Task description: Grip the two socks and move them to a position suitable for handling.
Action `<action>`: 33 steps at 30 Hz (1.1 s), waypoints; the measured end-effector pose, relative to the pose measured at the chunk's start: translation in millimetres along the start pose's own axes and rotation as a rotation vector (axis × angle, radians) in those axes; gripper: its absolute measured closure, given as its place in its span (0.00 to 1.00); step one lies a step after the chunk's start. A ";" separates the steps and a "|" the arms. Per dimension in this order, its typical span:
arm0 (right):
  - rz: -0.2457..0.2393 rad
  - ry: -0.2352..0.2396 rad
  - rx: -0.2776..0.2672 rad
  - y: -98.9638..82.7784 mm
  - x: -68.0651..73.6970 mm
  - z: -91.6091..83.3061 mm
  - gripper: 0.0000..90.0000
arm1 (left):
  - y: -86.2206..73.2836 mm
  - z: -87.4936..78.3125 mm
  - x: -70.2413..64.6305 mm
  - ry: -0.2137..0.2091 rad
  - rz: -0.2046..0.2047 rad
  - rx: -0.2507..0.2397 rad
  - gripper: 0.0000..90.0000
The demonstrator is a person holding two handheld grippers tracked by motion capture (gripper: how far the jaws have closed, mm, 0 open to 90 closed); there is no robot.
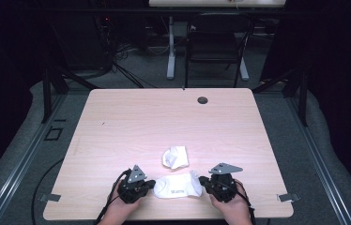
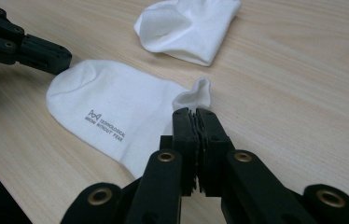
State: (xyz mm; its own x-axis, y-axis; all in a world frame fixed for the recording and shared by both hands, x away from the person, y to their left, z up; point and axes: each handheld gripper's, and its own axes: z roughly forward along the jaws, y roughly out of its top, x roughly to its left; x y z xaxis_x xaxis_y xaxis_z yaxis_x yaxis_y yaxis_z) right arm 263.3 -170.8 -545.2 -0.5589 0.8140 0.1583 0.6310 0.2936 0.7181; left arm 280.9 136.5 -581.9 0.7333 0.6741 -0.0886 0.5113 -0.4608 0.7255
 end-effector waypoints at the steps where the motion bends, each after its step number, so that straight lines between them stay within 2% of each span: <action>1: 0.000 0.000 0.007 -0.2 -1.0 -0.2 0.97 | 0.0 0.0 0.1 -0.001 -0.001 0.000 0.99; 5: -0.004 -0.020 0.030 -2.4 -4.1 2.0 0.98 | -0.1 -0.1 0.2 -0.001 -0.001 0.000 0.99; 11: -0.007 -0.036 0.095 -7.1 -7.3 7.1 0.99 | -0.2 -0.8 0.9 -0.002 0.002 0.004 0.99; 19: -0.006 -0.036 0.162 -11.0 -9.9 13.4 1.00 | -0.5 -1.8 1.6 -0.002 -0.005 0.006 0.98; 21: -0.003 -0.028 0.164 -10.9 -8.4 13.3 0.99 | -0.6 -2.7 2.1 0.002 -0.007 0.011 0.97; 23: -0.007 -0.034 0.143 -9.9 -7.4 11.0 0.97 | -0.5 -5.0 2.6 -0.001 -0.012 0.003 0.95; 26: -0.010 -0.050 0.064 -7.1 -7.9 5.0 0.91 | 2.0 -10.2 1.9 -0.007 -0.019 -0.030 0.93; 29: -0.021 -0.023 -0.002 -5.6 -6.4 2.6 0.89 | 4.2 -12.1 0.0 -0.022 -0.015 -0.055 0.92; 31: -0.053 -0.021 -0.015 -4.9 -3.3 5.3 0.88 | 4.7 -9.4 -3.5 -0.042 -0.021 -0.058 0.91; 33: -0.099 -0.045 -0.003 -4.8 -0.9 10.6 0.86 | 4.6 -4.9 -5.9 -0.047 -0.014 -0.044 0.90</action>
State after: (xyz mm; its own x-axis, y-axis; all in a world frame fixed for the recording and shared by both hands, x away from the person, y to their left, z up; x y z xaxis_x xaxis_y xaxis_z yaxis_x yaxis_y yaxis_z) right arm 266.5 -167.6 -556.0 -0.5939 0.8026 0.0558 0.5721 0.3726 0.7306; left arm 276.8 133.3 -574.6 0.7471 0.6519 -0.1298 0.5017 -0.4250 0.7535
